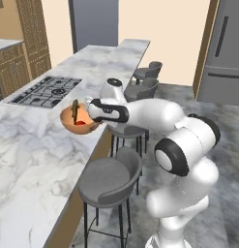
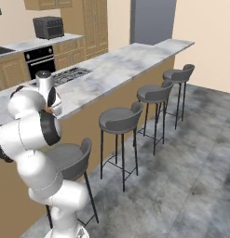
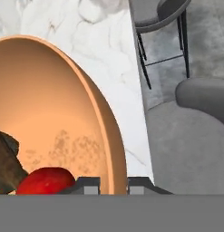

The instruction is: The microwave is finished heating the fish and tomato. Take the bowl containing the food and place it on the dining counter.

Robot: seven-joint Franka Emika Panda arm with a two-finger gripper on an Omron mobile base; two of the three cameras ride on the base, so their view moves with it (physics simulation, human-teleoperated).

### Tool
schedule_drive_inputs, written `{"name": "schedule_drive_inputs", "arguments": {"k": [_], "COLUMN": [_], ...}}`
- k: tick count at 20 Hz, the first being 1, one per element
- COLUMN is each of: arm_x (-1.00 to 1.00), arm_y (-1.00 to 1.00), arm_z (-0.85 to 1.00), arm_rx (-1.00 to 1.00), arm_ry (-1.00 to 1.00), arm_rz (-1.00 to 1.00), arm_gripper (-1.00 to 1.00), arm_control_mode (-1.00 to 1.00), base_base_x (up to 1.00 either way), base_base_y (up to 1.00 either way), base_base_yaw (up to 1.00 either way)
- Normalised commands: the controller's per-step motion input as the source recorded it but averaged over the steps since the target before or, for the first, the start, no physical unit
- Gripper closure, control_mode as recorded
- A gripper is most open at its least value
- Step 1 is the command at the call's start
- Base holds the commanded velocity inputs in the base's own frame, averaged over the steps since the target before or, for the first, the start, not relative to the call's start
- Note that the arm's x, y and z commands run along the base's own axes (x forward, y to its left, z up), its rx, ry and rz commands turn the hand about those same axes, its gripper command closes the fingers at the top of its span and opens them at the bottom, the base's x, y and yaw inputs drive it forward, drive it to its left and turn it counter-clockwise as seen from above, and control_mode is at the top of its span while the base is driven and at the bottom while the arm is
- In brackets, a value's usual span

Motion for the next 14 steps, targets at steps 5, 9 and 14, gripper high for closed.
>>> {"name": "schedule_drive_inputs", "arguments": {"k": [5,9,14], "arm_x": [0.55,0.20,-0.45], "arm_y": [0.29,0.09,-0.23], "arm_z": [-0.55,-0.04,0.73], "arm_rx": [-0.02,0.00,0.09], "arm_ry": [0.00,0.00,-0.07], "arm_rz": [-0.07,-0.05,0.00], "arm_gripper": [1.00,-1.00,-1.00], "arm_control_mode": [-1.00,-1.00,-1.00], "base_base_x": [0.00,0.00,0.00], "base_base_y": [0.00,0.00,0.00], "base_base_yaw": [0.00,0.00,0.00]}}
